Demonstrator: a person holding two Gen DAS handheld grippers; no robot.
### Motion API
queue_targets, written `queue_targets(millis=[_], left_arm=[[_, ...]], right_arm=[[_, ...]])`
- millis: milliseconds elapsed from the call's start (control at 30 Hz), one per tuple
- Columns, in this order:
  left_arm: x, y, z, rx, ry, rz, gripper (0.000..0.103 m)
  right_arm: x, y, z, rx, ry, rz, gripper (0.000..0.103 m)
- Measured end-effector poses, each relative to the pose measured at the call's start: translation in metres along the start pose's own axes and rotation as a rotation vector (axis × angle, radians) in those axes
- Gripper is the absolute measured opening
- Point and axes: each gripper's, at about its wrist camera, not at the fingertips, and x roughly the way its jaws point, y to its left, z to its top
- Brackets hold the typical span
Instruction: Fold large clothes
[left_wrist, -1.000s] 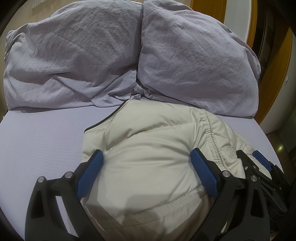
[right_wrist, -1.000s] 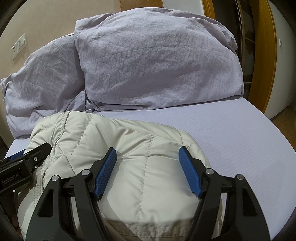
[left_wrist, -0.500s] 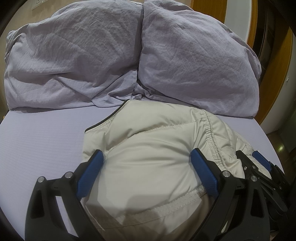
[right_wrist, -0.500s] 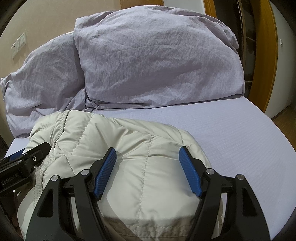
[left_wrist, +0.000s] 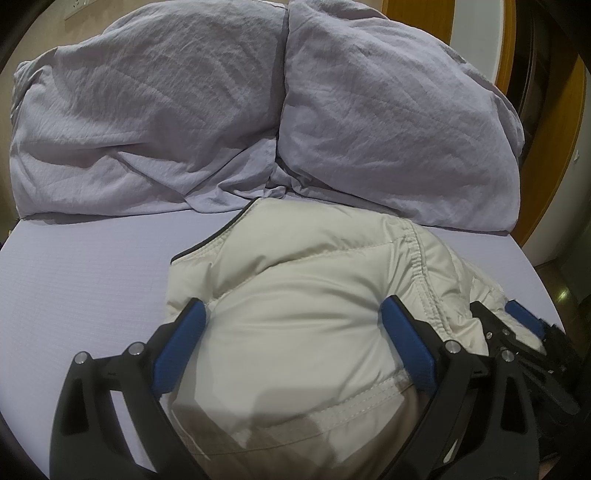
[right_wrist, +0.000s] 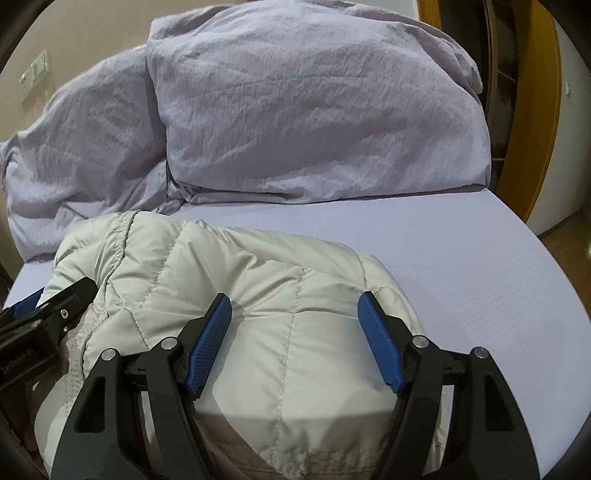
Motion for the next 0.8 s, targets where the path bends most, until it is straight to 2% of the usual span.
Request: queue_targets(millis=[267, 367, 600, 800], left_arm=[[-0.001, 0.001, -0.002, -0.004, -0.003, -0.002, 0.097], [-0.001, 0.002, -0.002, -0.007, -0.002, -0.009, 0.097], [0.000, 0.002, -0.001, -0.010, 0.002, -0.019, 0.097], [0.001, -0.001, 0.000, -0.008, 0.006, -0.022, 0.097]], right_arm=[[-0.001, -0.007, 0.030, 0.031, -0.007, -0.040, 0.073], [0.015, -0.008, 0.026, 0.034, 0.051, -0.045, 0.073], [0.027, -0.012, 0.017, 0.057, 0.044, -0.031, 0.073], [0.032, -0.010, 0.016, 0.055, 0.045, -0.053, 0.075]])
